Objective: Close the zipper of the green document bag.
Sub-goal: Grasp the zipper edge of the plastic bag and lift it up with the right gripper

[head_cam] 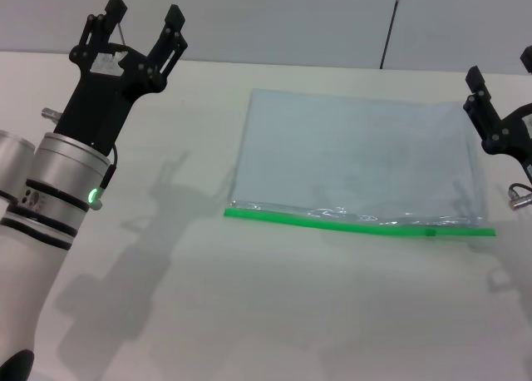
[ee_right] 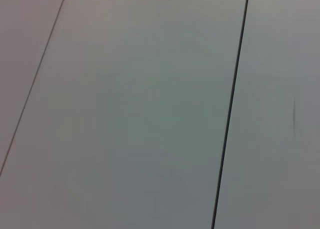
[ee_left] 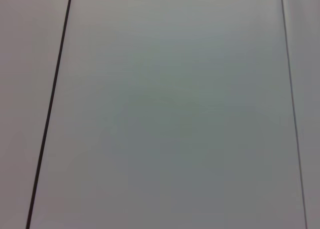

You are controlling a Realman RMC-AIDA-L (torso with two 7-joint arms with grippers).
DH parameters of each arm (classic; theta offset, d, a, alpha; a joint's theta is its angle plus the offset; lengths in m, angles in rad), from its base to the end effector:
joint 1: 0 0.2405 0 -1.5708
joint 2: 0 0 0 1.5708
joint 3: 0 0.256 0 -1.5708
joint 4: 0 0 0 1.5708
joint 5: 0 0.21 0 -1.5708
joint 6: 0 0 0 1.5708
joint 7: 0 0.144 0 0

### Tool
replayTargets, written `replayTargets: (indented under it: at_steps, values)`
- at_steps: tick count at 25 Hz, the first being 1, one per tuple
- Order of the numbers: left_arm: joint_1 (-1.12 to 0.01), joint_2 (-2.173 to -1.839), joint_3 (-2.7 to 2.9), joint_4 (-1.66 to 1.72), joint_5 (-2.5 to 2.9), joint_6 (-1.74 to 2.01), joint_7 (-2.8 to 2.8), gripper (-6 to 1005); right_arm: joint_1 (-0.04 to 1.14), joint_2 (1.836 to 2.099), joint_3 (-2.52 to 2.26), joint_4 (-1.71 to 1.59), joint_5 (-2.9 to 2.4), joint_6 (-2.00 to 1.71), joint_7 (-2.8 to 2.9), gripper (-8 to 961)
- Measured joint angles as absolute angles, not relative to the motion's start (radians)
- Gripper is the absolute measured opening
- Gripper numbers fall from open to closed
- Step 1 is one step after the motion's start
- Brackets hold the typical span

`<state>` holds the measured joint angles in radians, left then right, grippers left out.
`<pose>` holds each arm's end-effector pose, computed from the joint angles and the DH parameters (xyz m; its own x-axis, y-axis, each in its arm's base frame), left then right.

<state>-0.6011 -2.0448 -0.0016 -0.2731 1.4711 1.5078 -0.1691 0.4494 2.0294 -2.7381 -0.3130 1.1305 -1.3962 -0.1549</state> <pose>-0.2476 0.3433 -0.0145 0.5230 -0.3049 0.7960 0.7129 -0.3554 -0.6045 0.2714 0.3185 -0.0255 0.7701 0.3224 -0.5505 -0.4707 -0.2954 -0.8314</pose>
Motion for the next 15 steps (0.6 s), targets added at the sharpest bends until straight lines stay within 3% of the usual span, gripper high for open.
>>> replayTargets:
  at_steps: [15]
  values:
    - [-0.603,-2.045,-0.001,-0.272,1.471,1.508,-0.169,831,0.455,2.028,-2.738,-0.316,1.131,-1.350,-0.150,684]
